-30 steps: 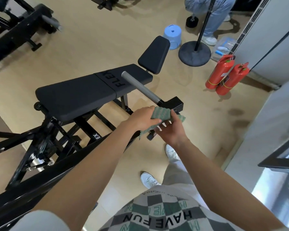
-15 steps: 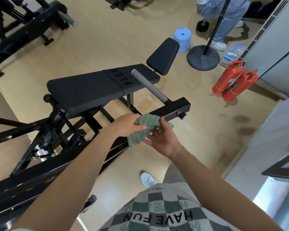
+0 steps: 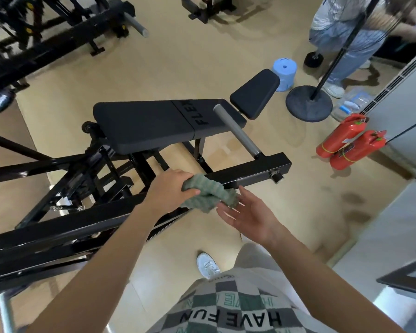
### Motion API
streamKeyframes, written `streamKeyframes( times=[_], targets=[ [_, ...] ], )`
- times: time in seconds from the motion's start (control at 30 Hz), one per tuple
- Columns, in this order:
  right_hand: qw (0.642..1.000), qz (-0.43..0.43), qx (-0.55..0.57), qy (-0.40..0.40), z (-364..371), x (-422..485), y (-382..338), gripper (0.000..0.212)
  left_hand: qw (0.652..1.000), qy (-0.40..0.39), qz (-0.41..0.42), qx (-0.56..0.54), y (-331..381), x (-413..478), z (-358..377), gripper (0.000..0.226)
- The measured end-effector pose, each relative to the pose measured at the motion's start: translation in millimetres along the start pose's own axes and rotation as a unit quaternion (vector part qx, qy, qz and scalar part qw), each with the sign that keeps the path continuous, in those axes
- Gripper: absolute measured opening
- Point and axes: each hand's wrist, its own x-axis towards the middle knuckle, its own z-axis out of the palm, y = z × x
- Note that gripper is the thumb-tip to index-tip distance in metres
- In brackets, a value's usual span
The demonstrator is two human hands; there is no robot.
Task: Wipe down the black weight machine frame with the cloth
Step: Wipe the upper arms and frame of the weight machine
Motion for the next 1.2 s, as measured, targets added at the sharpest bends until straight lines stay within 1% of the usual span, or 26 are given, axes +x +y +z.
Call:
streamKeyframes(
  times=[0.1, 0.17, 0.23, 0.27, 0.3, 0.33, 0.43, 0.47, 0.5, 0.53, 0.57, 0.6, 0.63, 0.73, 0.83, 0.93, 1.03, 1.1, 1.2],
  targets=[
    [0.992, -0.095, -0.081, -0.001, 2.7, -11.0, -7.5, 0.03, 0.992, 0.122, 0.008, 0.017, 14.1, -8.7, 15.6, 0.042],
    [0.97, -0.181, -0.159, 0.016, 8.7, -14.1, -10.0, 0.036, 0.982, 0.188, 0.002, 0.009, 28.8, -13.5, 27.8, 0.037],
    [0.928, -0.267, -0.26, 0.027, 15.6, -14.3, -11.1, 0.047, 0.972, 0.235, 0.017, -0.016, 38.0, -16.1, 39.6, 0.027],
    [0.895, -0.305, -0.324, 0.027, 17.2, -12.6, -10.7, 0.052, 0.968, 0.249, 0.029, -0.026, 38.7, -16.8, 45.9, 0.021],
    [0.857, -0.339, -0.388, 0.022, 18.0, -10.4, -10.2, 0.056, 0.965, 0.255, 0.039, -0.032, 38.2, -17.8, 50.8, 0.017],
    [0.812, -0.37, -0.45, 0.011, 17.0, -6.4, -10.4, 0.059, 0.965, 0.257, 0.049, -0.032, 36.5, -18.3, 55.6, 0.017],
    [0.674, -0.432, -0.598, -0.042, 12.1, 7.8, -12.8, 0.066, 0.966, 0.248, 0.074, -0.009, 30.4, -22.6, 64.7, 0.03],
    [0.618, -0.449, -0.643, -0.056, 11.1, 13.1, -13.9, 0.064, 0.967, 0.245, 0.073, -0.002, 27.7, -23.4, 65.5, 0.033],
    [0.55, -0.465, -0.691, -0.06, 10.4, 19.1, -14.4, 0.059, 0.968, 0.242, 0.064, 0.003, 24.4, -23.2, 65.7, 0.035],
    [0.478, -0.478, -0.735, -0.054, 11.2, 25.1, -14.6, 0.051, 0.97, 0.238, 0.052, 0.007, 21.1, -21.8, 65.3, 0.038],
    [0.421, -0.484, -0.766, -0.04, 12.0, 30.8, -14.3, 0.045, 0.972, 0.231, 0.042, 0.009, 19.2, -19.5, 63.3, 0.041],
    [0.39, -0.479, -0.786, -0.023, 13.6, 35.5, -14.0, 0.043, 0.975, 0.217, 0.036, 0.013, 18.3, -15.8, 61.6, 0.044],
    [0.383, -0.467, -0.797, -0.012, 14.4, 39.8, -14.9, 0.044, 0.979, 0.2, 0.033, 0.017, 19.3, -11.7, 58.9, 0.047],
    [0.392, -0.443, -0.806, 0.009, 11.7, 49.9, -29.1, 0.048, 0.987, 0.154, 0.03, 0.024, 27.8, 1.9, 52.5, 0.053],
    [0.387, -0.439, -0.811, 0.02, -1.5, 51.7, -50.9, 0.051, 0.989, 0.141, 0.04, 0.003, 40.1, 12.9, 51.5, 0.046],
    [0.399, -0.437, -0.805, 0.049, -17.2, 46.1, -72.8, 0.053, 0.988, 0.138, 0.065, -0.022, 53.6, 20.9, 51.5, 0.035],
    [0.402, -0.435, -0.803, 0.072, -26.1, 42.1, -82.5, 0.055, 0.985, 0.15, 0.089, -0.013, 56.6, 20.7, 54.3, 0.025],
    [0.384, -0.432, -0.813, 0.067, -23.4, 41.4, -75.5, 0.061, 0.981, 0.173, 0.082, -0.006, 51.9, 15.3, 57.5, 0.024],
    [0.347, -0.437, -0.829, 0.034, -7.9, 44.8, -52.3, 0.063, 0.978, 0.205, 0.035, -0.009, 42.4, 2.3, 58.6, 0.028]
  ],
)
